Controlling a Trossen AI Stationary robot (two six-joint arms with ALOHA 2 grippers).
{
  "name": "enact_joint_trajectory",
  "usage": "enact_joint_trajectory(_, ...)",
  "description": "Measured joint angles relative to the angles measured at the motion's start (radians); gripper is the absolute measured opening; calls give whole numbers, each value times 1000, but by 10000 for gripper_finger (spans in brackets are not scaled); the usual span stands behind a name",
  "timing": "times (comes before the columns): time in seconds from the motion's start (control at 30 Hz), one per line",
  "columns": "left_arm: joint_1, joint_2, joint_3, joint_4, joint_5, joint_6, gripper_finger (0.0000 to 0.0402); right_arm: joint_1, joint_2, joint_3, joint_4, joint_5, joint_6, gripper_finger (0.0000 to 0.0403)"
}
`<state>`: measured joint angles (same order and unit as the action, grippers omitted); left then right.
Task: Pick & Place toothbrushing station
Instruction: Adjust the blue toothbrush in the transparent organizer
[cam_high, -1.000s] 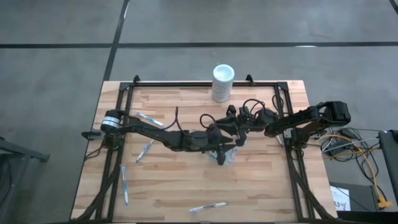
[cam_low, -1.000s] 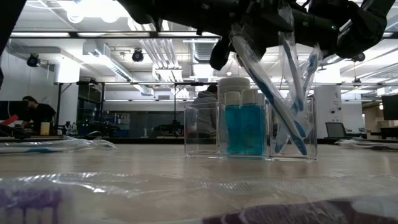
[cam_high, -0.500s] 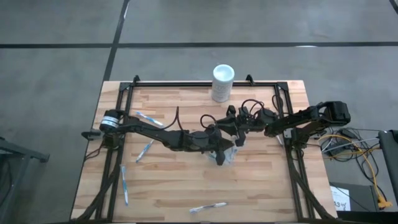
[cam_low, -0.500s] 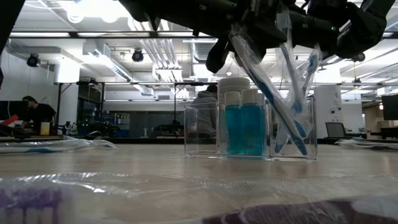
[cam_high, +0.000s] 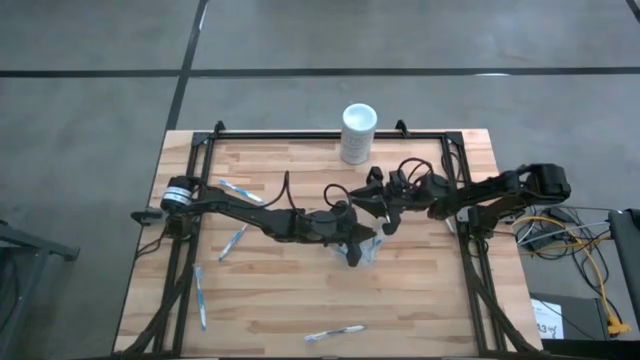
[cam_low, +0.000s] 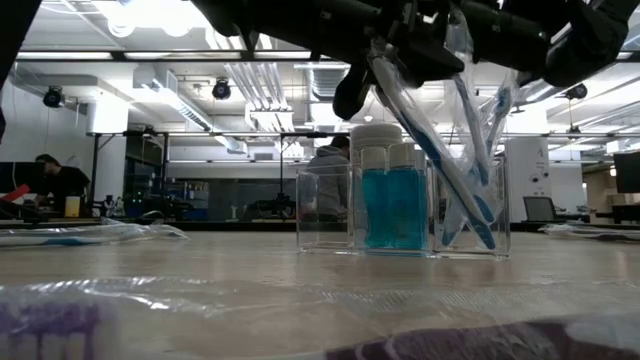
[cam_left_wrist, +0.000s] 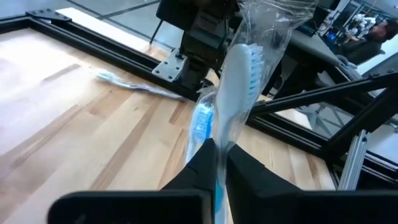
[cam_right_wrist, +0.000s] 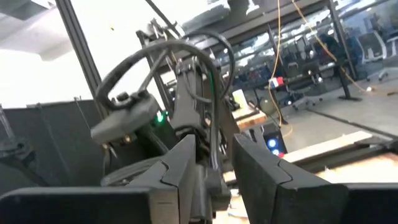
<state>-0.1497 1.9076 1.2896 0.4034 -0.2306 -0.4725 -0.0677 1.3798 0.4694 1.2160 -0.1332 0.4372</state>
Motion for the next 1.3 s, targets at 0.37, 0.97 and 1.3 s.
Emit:
enact_joint_trajectory(0.37, 0, 0, 0, -3, 11, -18, 50, 0, -71, 0, -60, 3, -4, 107)
enact_joint_trajectory(0.97, -16, 0, 24, 1, 37, 45, 100, 0, -76, 0, -105, 5, -48, 113)
enact_joint_trajectory(1.3, -17, -3, 24, -11, 22, 50, 130, 0, -82, 0, -105, 5, -48, 109)
